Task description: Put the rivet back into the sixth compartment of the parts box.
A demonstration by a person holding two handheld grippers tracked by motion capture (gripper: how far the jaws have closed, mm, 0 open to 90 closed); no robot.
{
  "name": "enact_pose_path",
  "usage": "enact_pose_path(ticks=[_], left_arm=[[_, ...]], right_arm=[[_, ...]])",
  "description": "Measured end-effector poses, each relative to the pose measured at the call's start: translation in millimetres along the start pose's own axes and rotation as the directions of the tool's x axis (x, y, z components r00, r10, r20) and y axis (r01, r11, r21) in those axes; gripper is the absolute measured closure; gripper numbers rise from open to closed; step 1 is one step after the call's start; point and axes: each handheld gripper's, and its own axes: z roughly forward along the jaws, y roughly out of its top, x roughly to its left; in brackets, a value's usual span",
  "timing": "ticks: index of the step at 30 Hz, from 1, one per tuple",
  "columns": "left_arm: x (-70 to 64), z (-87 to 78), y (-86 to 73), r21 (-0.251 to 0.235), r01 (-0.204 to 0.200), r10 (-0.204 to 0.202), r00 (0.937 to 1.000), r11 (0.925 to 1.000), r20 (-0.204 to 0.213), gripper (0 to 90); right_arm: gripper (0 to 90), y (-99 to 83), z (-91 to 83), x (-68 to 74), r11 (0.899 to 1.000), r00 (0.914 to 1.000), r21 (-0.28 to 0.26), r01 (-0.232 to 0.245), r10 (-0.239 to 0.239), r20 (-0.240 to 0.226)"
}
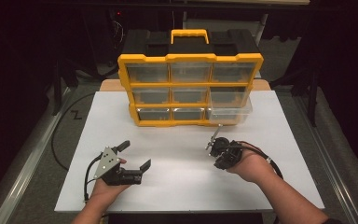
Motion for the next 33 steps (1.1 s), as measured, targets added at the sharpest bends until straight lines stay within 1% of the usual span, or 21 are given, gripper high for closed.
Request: enact_pose_path(ticks=[7,16,25,33], left_arm=[[-0.1,-0.1,0.0,-0.001,-0.002,0.002,1.0,1.0,0.0,0.8],[-0.1,-0.2,0.0,-0.002,-0.001,0.001,1.0,1.0,0.002,0.8],[-0.2,-0.2,0.0,-0.001,-0.001,0.001,1.0,1.0,0.001,0.8],[-0.1,-0.4,0.0,-0.001,-0.001,0.001,1.0,1.0,0.002,0.8]], right_arm=[[83.9,-9.0,-3.7,-4.3,1.0,0.9998,0.005,-0.017,0.017,0.008],[83.9,-17.5,-7.7,-8.0,1.0,0.9995,0.005,-0.028,0.028,0.015],[83.9,-19.2,-11.9,-10.4,0.999,0.9992,0.001,-0.037,0.037,0.017],[83.9,-18.1,-23.6,-16.4,0.999,0.9985,-0.009,-0.047,0.048,0.026]])
